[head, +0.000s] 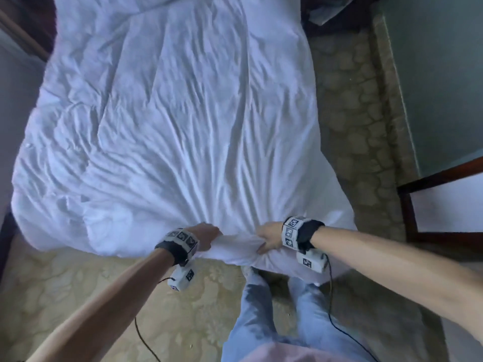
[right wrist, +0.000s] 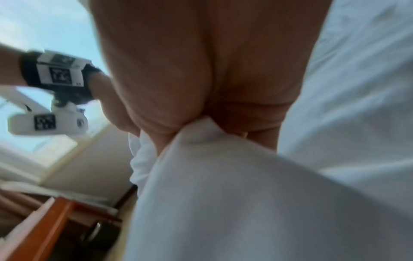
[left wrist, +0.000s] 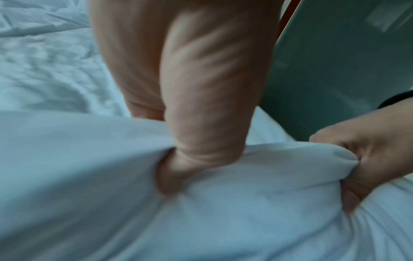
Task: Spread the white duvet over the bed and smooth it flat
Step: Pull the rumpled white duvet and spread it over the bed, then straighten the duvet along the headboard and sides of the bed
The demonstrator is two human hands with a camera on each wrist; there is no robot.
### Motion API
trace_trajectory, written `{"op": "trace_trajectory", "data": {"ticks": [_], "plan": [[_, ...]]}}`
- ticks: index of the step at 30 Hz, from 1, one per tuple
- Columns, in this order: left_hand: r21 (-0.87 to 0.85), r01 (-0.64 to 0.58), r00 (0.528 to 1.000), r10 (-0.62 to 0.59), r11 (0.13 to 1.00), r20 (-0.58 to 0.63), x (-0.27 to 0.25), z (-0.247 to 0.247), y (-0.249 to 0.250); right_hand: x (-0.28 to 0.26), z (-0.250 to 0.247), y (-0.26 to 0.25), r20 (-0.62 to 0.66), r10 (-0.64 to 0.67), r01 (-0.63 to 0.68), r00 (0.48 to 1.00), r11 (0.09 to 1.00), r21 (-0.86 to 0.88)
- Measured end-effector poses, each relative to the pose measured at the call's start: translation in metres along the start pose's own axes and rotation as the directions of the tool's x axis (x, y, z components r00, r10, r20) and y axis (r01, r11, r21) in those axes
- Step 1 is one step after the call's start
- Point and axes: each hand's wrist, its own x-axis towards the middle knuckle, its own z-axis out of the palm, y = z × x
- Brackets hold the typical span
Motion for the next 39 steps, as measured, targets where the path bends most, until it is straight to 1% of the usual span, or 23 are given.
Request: {"op": "trace_trajectory", "data": {"ticks": [1, 2, 3, 4, 5, 6, 8, 9, 12, 14, 16, 17, 19, 22, 24, 27, 29, 31, 33, 35, 39], "plan": [[-0.057, 0.012, 0.999, -0.009, 0.998, 0.05, -0.003, 0.015, -0.003, 0.009, 0.013, -0.002, 0.007, 0.029, -0.028, 1.0, 0.999, -0.019], [-0.105, -0.01, 0.994, 0.022, 0.994, 0.108, -0.004, 0.031, -0.002, 0.016, 0.026, -0.001, 0.02, 0.059, -0.058, 0.998, 0.997, -0.05], [-0.127, -0.043, 0.986, 0.063, 0.991, 0.154, -0.005, 0.044, 0.001, 0.023, 0.039, 0.005, 0.066, 0.12, -0.116, 0.991, 0.991, -0.071], [-0.112, -0.084, 0.98, 0.102, 0.99, 0.168, -0.006, 0.055, 0.005, 0.029, 0.053, 0.015, 0.098, 0.163, -0.156, 0.982, 0.985, -0.081], [-0.074, -0.097, 0.986, 0.106, 0.993, 0.13, -0.003, 0.062, 0.009, 0.03, 0.063, 0.023, 0.094, 0.198, -0.189, 0.976, 0.978, -0.09], [-0.044, -0.095, 0.993, 0.098, 0.994, 0.064, -0.002, 0.063, 0.012, 0.032, 0.072, 0.035, 0.042, 0.213, -0.209, 0.976, 0.974, -0.092], [-0.07, -0.074, 0.996, 0.07, 0.995, -0.055, -0.001, 0.05, 0.018, 0.038, 0.075, 0.055, -0.08, 0.226, -0.231, 0.971, 0.971, -0.054], [-0.102, -0.058, 0.993, 0.048, 0.993, -0.107, -0.001, 0.038, 0.02, 0.038, 0.067, 0.062, -0.144, 0.239, -0.243, 0.96, 0.97, -0.013], [-0.104, -0.06, 0.964, 0.031, 0.993, -0.263, -0.003, -0.012, 0.022, 0.004, 0.004, 0.061, -0.309, 0.356, -0.347, 0.882, 0.934, 0.086], [-0.084, -0.08, 0.926, 0.043, 0.993, -0.376, -0.005, -0.05, 0.025, -0.021, -0.035, 0.069, -0.448, 0.387, -0.377, 0.806, 0.919, 0.116], [-0.064, -0.109, 0.872, 0.065, 0.992, -0.485, -0.01, -0.088, 0.033, -0.048, -0.07, 0.077, -0.56, 0.392, -0.381, 0.729, 0.913, 0.144], [-0.055, -0.122, 0.838, 0.073, 0.991, -0.541, -0.011, -0.108, 0.038, -0.062, -0.086, 0.082, -0.615, 0.377, -0.37, 0.692, 0.917, 0.146], [-0.036, -0.147, 0.776, 0.093, 0.988, -0.624, -0.018, -0.147, 0.051, -0.088, -0.116, 0.093, -0.699, 0.331, -0.345, 0.634, 0.93, 0.128], [-0.021, -0.186, 0.701, 0.118, 0.982, -0.703, -0.028, -0.197, 0.078, -0.125, -0.15, 0.113, -0.773, 0.293, -0.347, 0.563, 0.932, 0.101], [-0.004, -0.196, 0.668, 0.13, 0.981, -0.732, -0.029, -0.228, 0.098, -0.148, -0.172, 0.13, -0.81, 0.269, -0.361, 0.522, 0.93, 0.076], [0.007, -0.178, 0.615, 0.117, 0.984, -0.78, -0.018, -0.277, 0.13, -0.178, -0.212, 0.167, -0.854, 0.225, -0.368, 0.469, 0.929, 0.043], [-0.019, -0.16, 0.6, 0.082, 0.987, -0.796, -0.004, -0.31, 0.152, -0.196, -0.239, 0.201, -0.871, 0.195, -0.384, 0.452, 0.924, 0.008], [-0.049, -0.132, 0.584, 0.038, 0.99, -0.811, 0.011, -0.34, 0.178, -0.213, -0.267, 0.235, -0.88, 0.162, -0.388, 0.446, 0.921, -0.027], [-0.078, -0.104, 0.575, -0.004, 0.992, -0.818, 0.023, -0.37, 0.207, -0.234, -0.293, 0.267, -0.877, 0.143, -0.393, 0.459, 0.918, -0.056], [-0.111, -0.1, 0.578, -0.033, 0.989, -0.815, 0.032, -0.401, 0.237, -0.255, -0.318, 0.298, -0.872, 0.138, -0.392, 0.47, 0.917, -0.067], [-0.152, -0.071, 0.567, -0.086, 0.986, -0.819, 0.041, -0.461, 0.276, -0.288, -0.369, 0.344, -0.859, 0.12, -0.379, 0.497, 0.921, -0.091]]}}
